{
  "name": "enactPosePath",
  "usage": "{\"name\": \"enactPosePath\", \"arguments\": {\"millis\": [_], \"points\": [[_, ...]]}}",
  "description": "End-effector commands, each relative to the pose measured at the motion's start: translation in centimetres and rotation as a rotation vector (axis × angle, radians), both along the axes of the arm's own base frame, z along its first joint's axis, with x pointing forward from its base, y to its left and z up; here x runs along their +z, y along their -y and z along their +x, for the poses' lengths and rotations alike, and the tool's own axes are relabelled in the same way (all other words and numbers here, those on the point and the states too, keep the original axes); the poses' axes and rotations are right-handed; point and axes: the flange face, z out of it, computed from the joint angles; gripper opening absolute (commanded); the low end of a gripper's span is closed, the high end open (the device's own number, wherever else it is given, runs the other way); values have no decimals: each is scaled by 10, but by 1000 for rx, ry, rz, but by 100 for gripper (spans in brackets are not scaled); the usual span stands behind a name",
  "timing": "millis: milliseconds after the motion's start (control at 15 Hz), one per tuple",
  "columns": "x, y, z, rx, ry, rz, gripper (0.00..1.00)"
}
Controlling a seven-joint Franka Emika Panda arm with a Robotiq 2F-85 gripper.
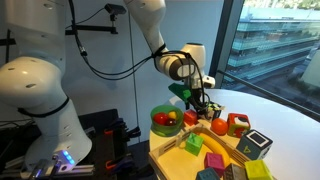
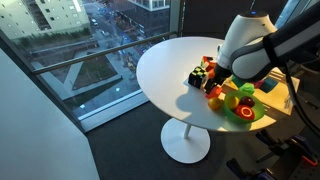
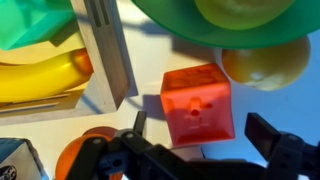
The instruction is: Put the orange block on top of the pink block then place the green block in the green bowl
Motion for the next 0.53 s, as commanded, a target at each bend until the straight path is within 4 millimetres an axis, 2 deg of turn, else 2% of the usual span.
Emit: {"name": "enactPosePath", "arguments": {"millis": [0,333,467], "points": [[-1,-1,4,-2,10,-11,74],[13,4,9,-20,24,-11,34],[22,7,11,-28,28,-5,31]]}}
